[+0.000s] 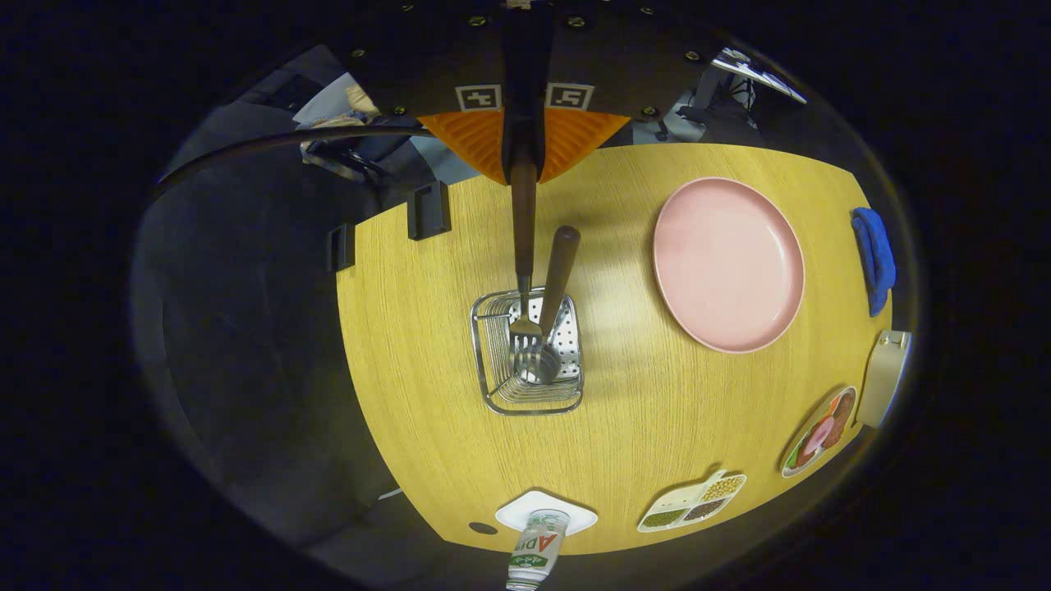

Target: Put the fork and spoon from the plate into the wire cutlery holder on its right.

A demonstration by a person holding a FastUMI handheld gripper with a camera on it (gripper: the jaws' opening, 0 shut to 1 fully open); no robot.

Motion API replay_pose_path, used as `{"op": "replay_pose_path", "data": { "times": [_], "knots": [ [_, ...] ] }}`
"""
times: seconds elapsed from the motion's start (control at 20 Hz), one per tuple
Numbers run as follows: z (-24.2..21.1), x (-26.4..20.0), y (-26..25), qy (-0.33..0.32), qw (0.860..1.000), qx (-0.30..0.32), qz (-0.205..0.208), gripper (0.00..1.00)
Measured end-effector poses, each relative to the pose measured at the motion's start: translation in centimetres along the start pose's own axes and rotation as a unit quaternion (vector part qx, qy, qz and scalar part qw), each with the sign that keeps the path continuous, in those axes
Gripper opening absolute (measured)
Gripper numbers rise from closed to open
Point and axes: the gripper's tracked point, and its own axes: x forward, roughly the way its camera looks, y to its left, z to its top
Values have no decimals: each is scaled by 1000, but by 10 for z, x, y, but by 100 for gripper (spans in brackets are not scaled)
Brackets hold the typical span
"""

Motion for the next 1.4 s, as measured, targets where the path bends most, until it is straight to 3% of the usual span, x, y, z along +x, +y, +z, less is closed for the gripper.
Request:
{"op": "replay_pose_path", "data": {
  "times": [0.4,1.4],
  "knots": [
    [19,-14,-1,-11,1000,0,14,15],
    [16,-65,5,-86,995,41,-3,14]
  ]
}}
